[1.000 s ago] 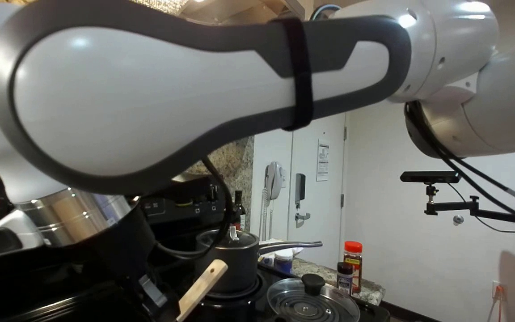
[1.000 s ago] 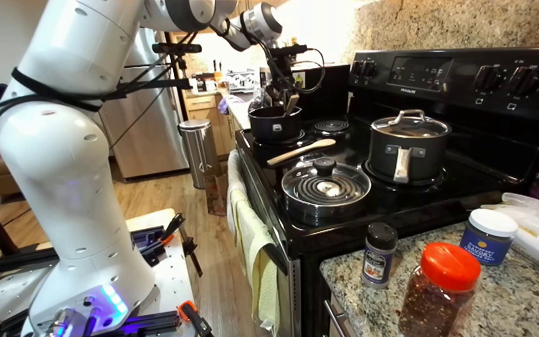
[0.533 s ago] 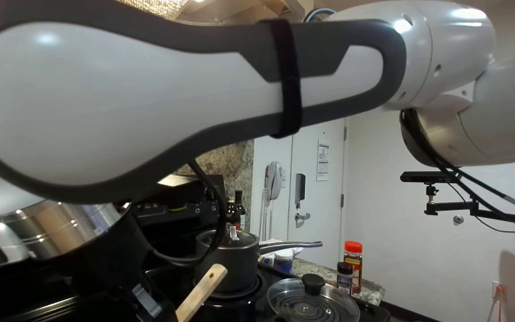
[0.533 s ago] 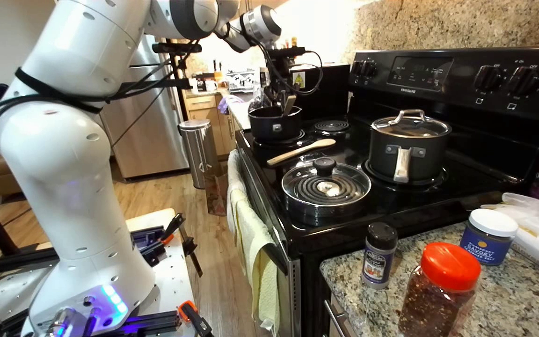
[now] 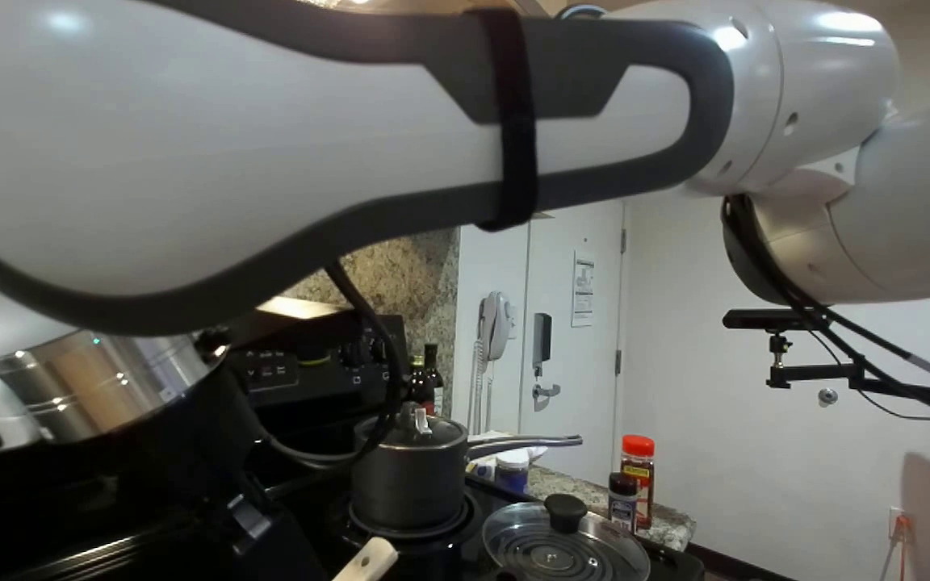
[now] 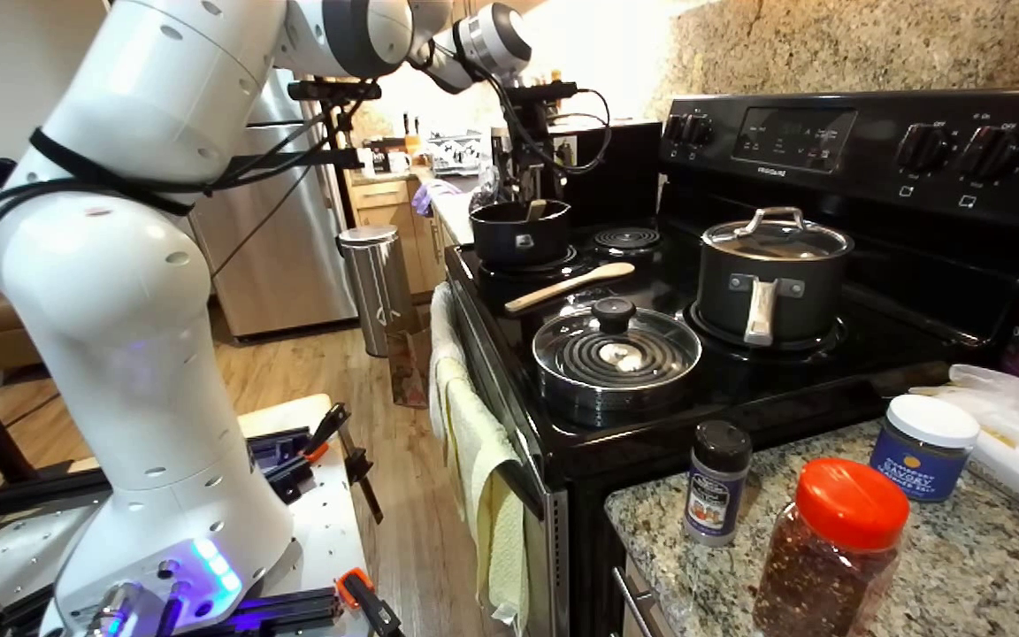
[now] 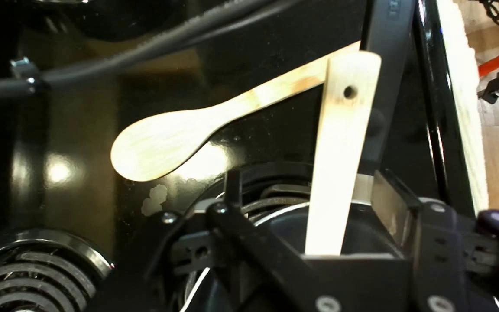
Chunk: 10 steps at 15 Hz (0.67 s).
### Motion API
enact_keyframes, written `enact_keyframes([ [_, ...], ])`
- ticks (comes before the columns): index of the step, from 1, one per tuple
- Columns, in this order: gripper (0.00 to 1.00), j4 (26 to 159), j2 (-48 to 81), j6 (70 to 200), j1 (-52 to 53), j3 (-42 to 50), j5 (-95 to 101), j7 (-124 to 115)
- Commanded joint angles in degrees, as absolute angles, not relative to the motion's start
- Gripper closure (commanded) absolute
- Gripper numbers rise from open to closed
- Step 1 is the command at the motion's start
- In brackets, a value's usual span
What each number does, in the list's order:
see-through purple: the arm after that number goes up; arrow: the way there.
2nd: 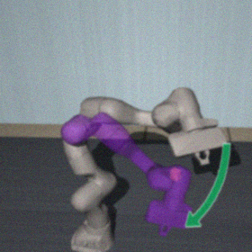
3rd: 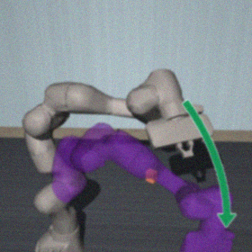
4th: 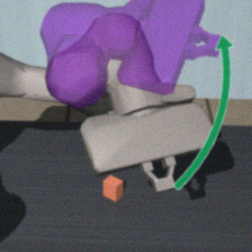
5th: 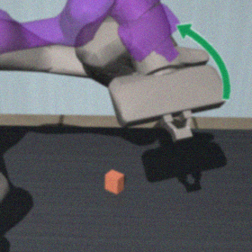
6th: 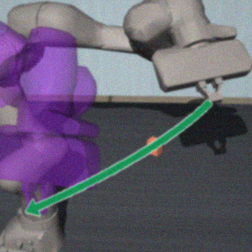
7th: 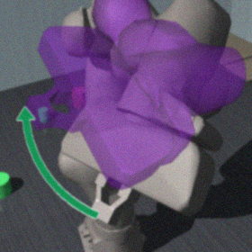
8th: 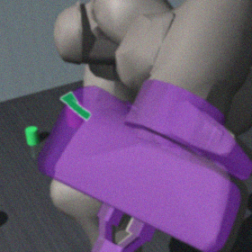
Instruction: Pick up the cooking stick and put it in the pot
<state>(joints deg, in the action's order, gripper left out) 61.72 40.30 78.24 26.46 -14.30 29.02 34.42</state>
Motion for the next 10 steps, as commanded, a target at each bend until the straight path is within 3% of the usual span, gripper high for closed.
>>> enact_keyframes([
  [1,0.00,59.9,39.7,77.0,26.0,-14.2,28.0,34.1],
  [10,0.00,62.1,32.5,78.7,19.6,-12.6,24.6,29.9],
])
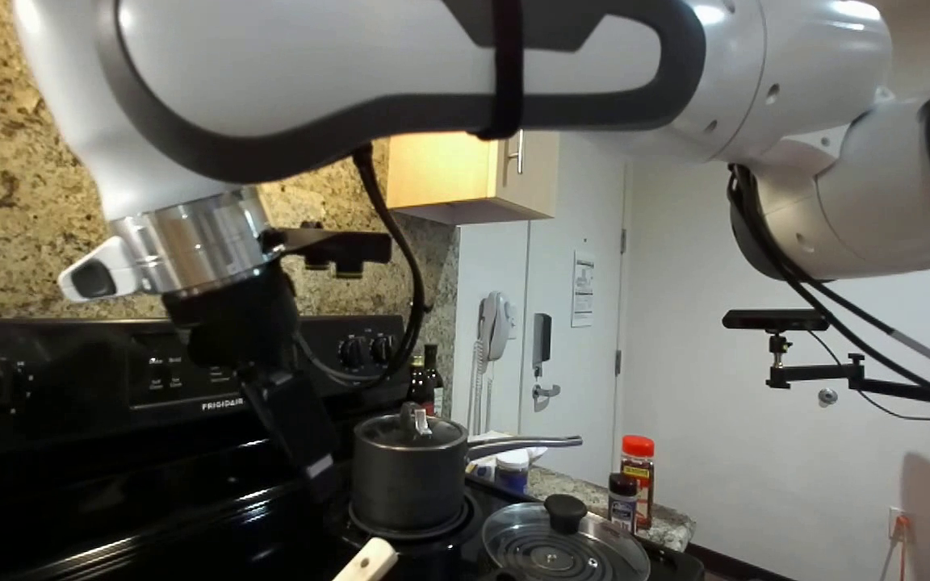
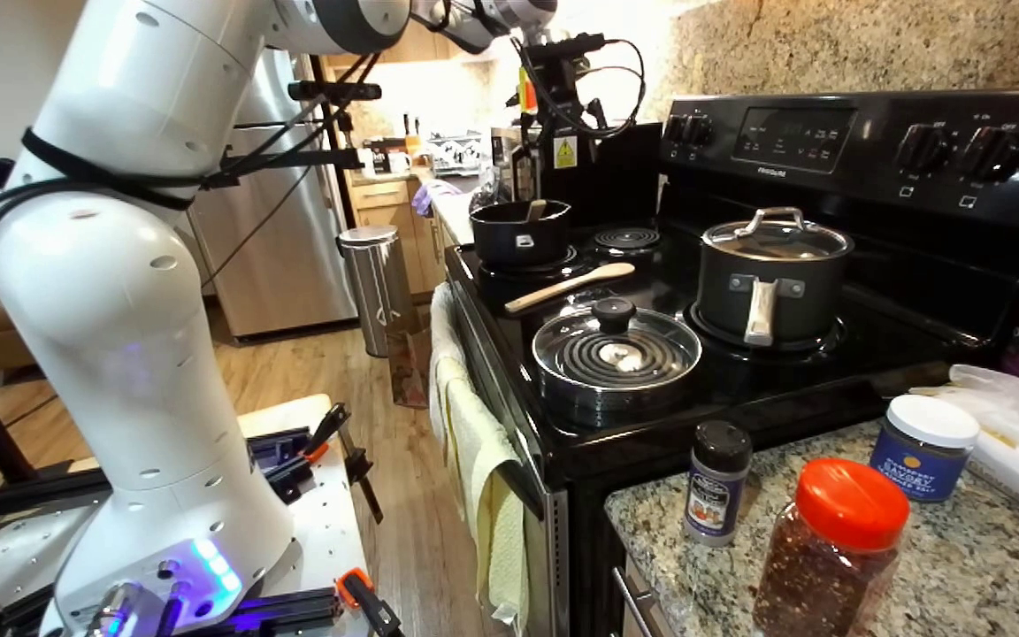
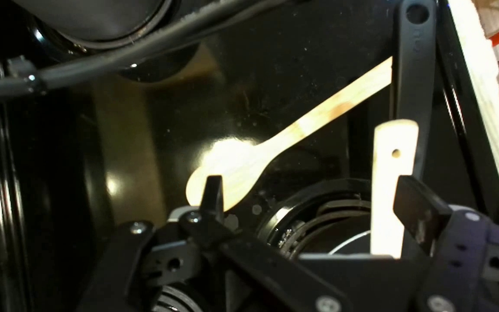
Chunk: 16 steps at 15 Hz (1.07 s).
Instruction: Pick up the cooking stick and put it in the pot
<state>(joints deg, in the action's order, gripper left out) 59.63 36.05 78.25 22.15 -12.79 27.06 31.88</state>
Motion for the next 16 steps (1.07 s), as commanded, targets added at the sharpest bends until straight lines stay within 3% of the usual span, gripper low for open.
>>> enact_keyframes([
  [1,0.00,62.8,31.4,79.3,18.5,-12.3,23.9,29.2],
  [6,0.00,68.7,26.0,82.9,13.7,-11.1,21.8,26.7],
  [16,0.00,95.7,11.4,96.3,8.3,-7.9,19.9,17.2],
])
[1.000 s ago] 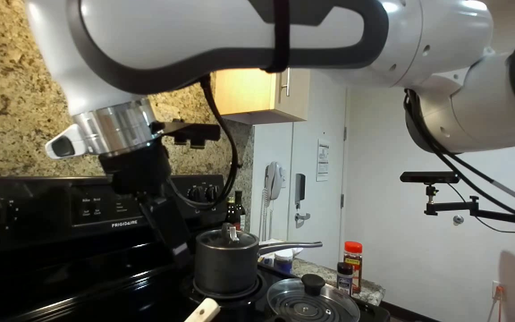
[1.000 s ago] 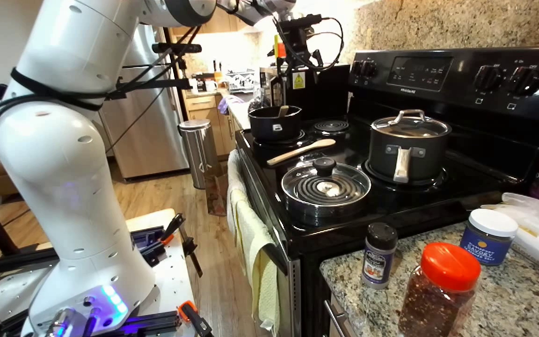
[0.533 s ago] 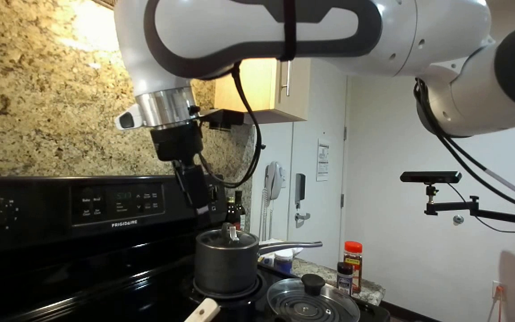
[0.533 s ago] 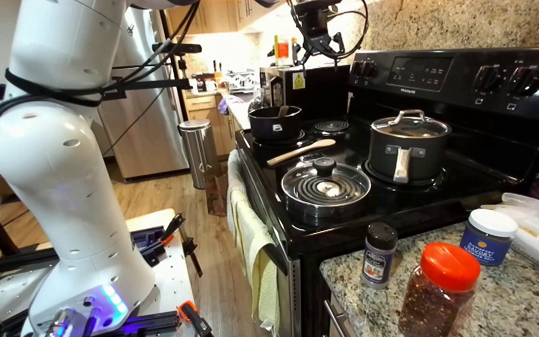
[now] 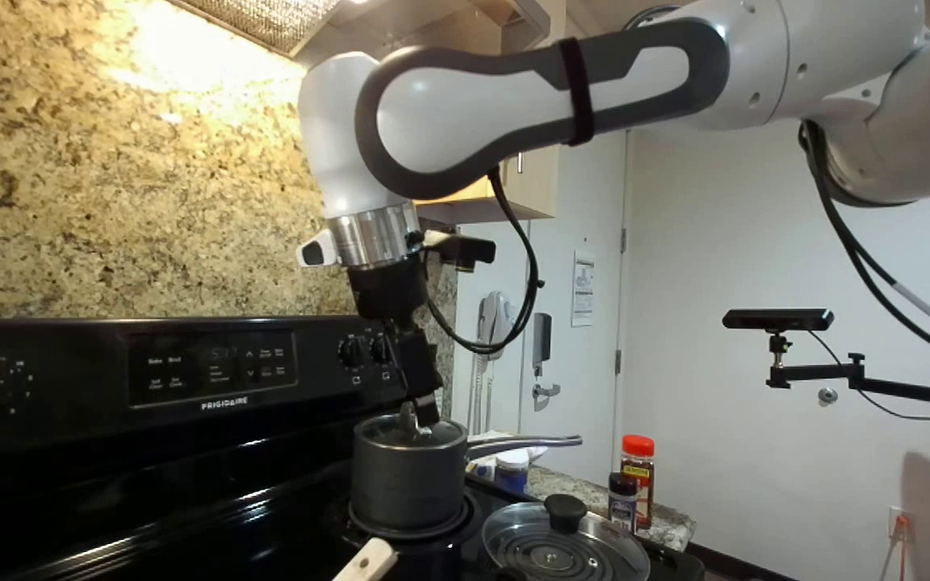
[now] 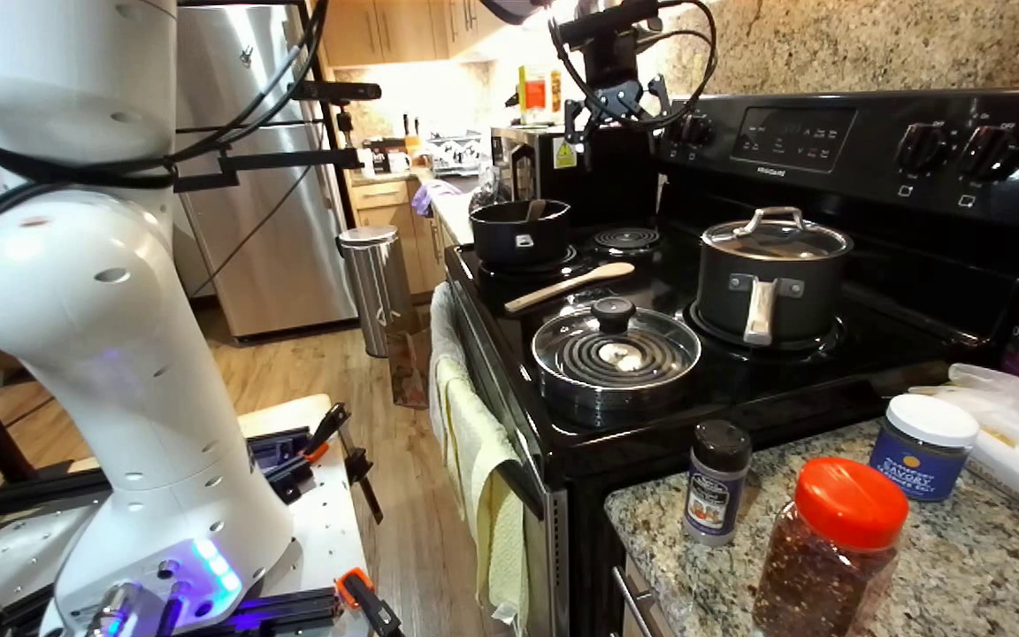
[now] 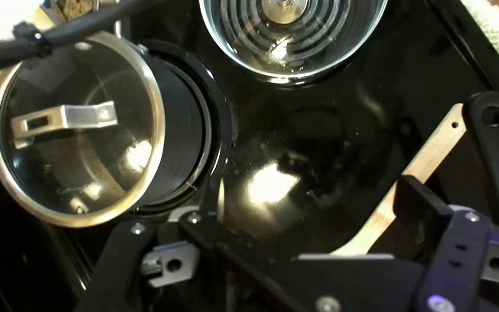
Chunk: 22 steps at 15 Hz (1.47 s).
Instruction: Pick up the cooking stick and put it in the pot
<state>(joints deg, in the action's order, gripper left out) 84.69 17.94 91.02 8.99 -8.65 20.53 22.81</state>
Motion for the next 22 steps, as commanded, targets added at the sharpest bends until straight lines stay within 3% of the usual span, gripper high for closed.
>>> enact_keyframes([
  [1,0.00,98.7,9.9,98.3,8.2,-7.6,20.0,15.5],
  [7,0.00,116.4,0.5,116.0,6.3,-5.6,12.8,6.2],
  [13,0.00,128.6,-8.7,125.3,4.6,-3.2,7.6,4.0],
  [22,0.00,128.4,-12.2,115.1,5.2,-3.7,8.6,5.0],
])
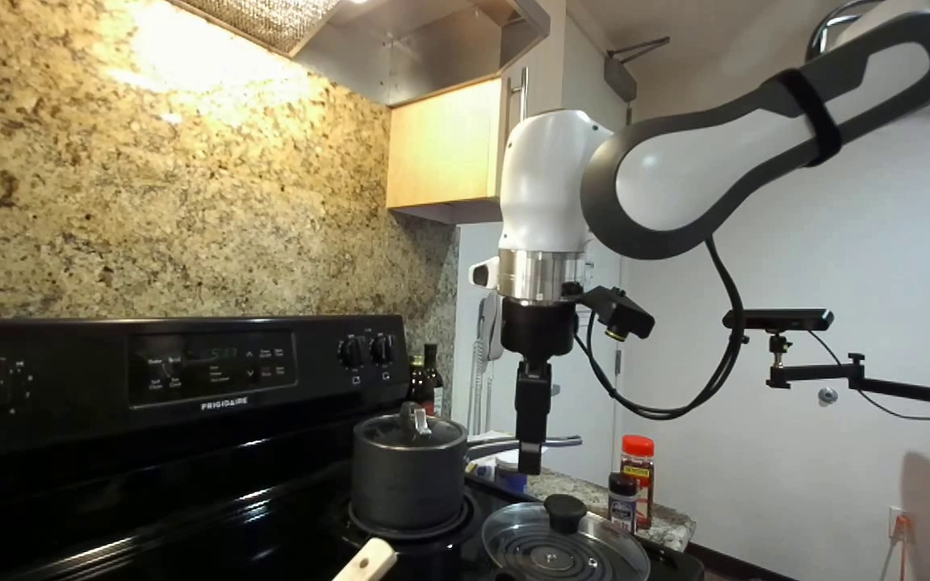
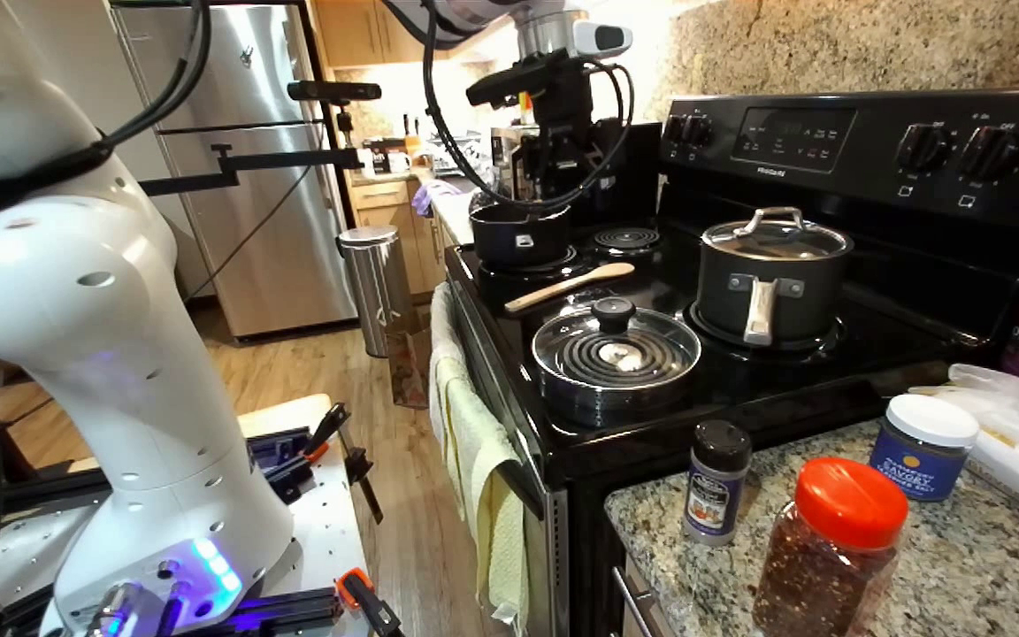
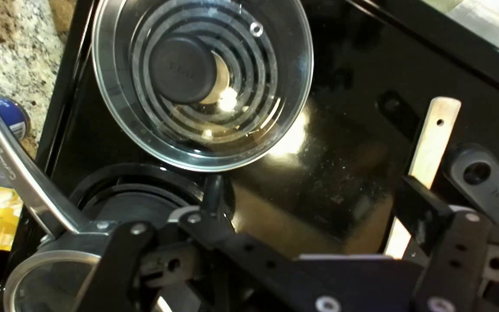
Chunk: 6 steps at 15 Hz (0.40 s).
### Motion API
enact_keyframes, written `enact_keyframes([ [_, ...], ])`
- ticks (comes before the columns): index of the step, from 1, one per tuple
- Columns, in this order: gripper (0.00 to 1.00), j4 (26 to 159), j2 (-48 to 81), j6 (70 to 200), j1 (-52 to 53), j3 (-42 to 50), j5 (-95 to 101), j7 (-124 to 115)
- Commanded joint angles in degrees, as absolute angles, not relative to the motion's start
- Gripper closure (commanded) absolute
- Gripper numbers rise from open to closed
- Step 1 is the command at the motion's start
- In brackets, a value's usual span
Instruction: Pick up the cooking stick and put it in the pot
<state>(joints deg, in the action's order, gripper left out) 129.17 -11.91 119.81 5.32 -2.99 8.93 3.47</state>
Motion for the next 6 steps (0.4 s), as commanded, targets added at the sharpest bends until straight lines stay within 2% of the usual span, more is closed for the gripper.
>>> enact_keyframes([
  [1,0.00,127.8,-11.8,113.1,5.4,-3.6,8.0,6.6],
  [6,0.00,128.2,-11.7,112.4,5.3,-3.8,8.8,6.7],
])
